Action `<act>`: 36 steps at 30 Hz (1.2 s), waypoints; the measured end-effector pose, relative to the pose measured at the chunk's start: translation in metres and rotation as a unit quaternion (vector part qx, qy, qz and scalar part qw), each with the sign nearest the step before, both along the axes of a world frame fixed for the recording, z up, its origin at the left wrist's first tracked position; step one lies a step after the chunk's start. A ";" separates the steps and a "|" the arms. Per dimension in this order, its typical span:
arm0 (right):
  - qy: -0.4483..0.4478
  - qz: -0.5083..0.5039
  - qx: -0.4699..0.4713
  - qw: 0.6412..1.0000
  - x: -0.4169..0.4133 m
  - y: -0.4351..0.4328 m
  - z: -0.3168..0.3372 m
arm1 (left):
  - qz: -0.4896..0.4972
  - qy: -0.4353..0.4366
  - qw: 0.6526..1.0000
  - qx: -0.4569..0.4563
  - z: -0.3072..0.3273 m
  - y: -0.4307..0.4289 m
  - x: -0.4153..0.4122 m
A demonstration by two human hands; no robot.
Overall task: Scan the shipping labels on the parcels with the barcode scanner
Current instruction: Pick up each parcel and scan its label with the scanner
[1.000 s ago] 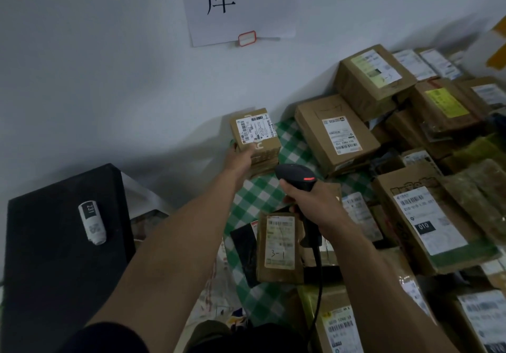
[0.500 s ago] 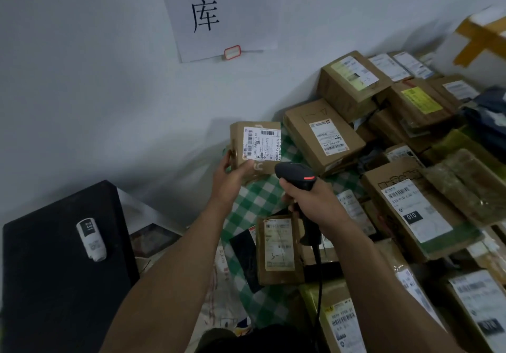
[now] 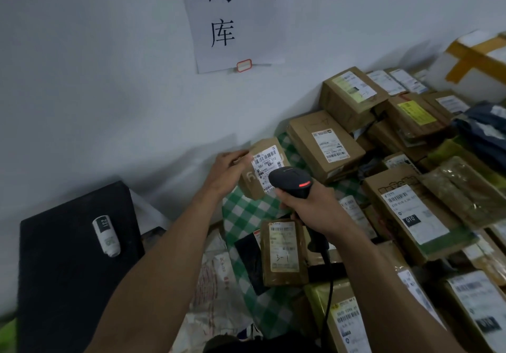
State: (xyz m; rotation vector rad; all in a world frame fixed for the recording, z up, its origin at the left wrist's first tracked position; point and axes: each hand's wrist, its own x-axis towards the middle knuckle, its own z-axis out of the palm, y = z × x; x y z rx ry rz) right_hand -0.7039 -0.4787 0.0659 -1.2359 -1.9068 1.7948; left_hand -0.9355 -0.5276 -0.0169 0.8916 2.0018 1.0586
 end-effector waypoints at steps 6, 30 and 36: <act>-0.009 0.031 0.029 0.999 -0.005 -0.011 0.001 | 0.024 0.015 0.999 -0.015 0.004 -0.016 -0.009; -0.019 0.017 0.006 1.000 -0.004 -0.004 -0.003 | 0.039 -0.055 0.998 0.018 -0.002 -0.041 0.000; -0.029 -0.019 -0.009 0.999 0.000 0.006 -0.014 | 0.044 -0.296 0.952 -0.058 -0.045 -0.086 0.056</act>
